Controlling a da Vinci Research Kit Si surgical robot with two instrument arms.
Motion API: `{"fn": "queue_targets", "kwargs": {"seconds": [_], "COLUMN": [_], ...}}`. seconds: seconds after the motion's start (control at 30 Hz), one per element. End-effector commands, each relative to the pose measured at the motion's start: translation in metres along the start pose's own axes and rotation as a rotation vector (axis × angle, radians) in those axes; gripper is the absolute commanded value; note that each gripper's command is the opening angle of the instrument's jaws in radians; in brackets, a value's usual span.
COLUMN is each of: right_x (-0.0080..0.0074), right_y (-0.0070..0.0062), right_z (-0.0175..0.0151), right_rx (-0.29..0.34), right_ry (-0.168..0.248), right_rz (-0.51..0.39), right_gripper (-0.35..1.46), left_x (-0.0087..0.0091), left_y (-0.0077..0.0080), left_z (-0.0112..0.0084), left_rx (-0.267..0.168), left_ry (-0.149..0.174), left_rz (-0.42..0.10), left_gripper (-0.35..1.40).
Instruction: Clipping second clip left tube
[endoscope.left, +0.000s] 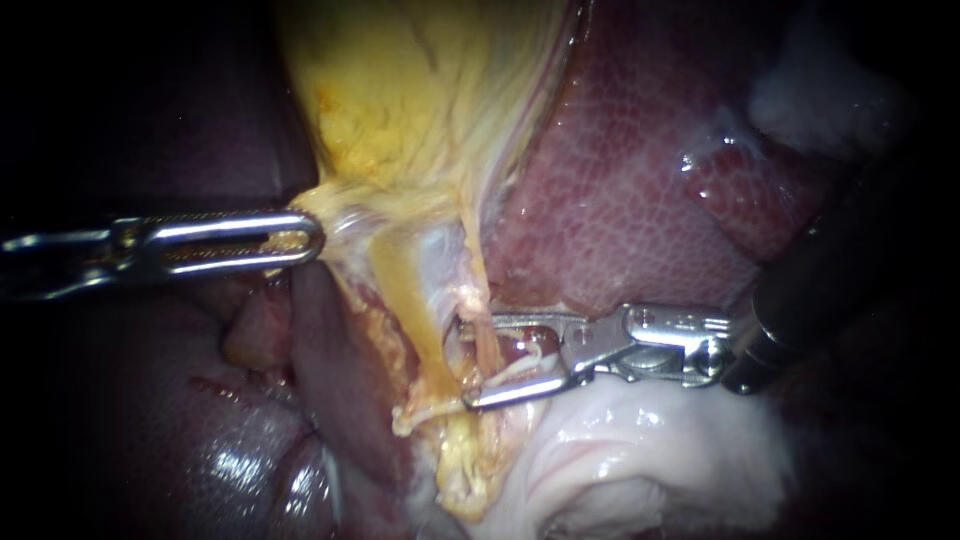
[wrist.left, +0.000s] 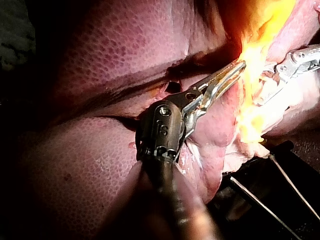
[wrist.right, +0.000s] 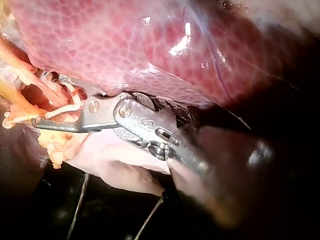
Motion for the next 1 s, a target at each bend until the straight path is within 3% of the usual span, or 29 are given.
{"fn": "queue_targets", "kwargs": {"seconds": [0.03,0.23,0.4,0.73,0.9,1.0], "right_x": [0.0000,0.0001,0.0011,0.0066,0.0078,0.0077], "right_y": [0.0000,-0.0001,-0.0006,-0.0040,-0.0057,-0.0059], "right_z": [0.0000,-0.0004,-0.0022,-0.0072,-0.0064,-0.0054], "right_rx": [0.000,0.002,0.011,0.044,0.045,0.043], "right_ry": [0.000,0.000,0.000,0.003,0.004,0.002], "right_rz": [0.000,0.001,0.008,0.037,0.045,0.042], "right_gripper": [0.59,0.59,0.59,0.60,0.60,0.60], "left_x": [0.0000,0.0000,-0.0001,-0.0002,-0.0002,-0.0002], "left_y": [0.0000,0.0000,0.0002,0.0002,0.0002,0.0002], "left_z": [0.0000,-0.0001,-0.0005,-0.0007,-0.0007,-0.0007], "left_rx": [0.000,0.000,0.003,0.004,0.004,0.004], "left_ry": [0.000,0.000,0.002,0.003,0.003,0.003], "left_rz": [0.000,0.000,0.000,-0.001,-0.001,-0.001], "left_gripper": [-0.35,-0.35,-0.35,-0.35,-0.35,-0.35]}}
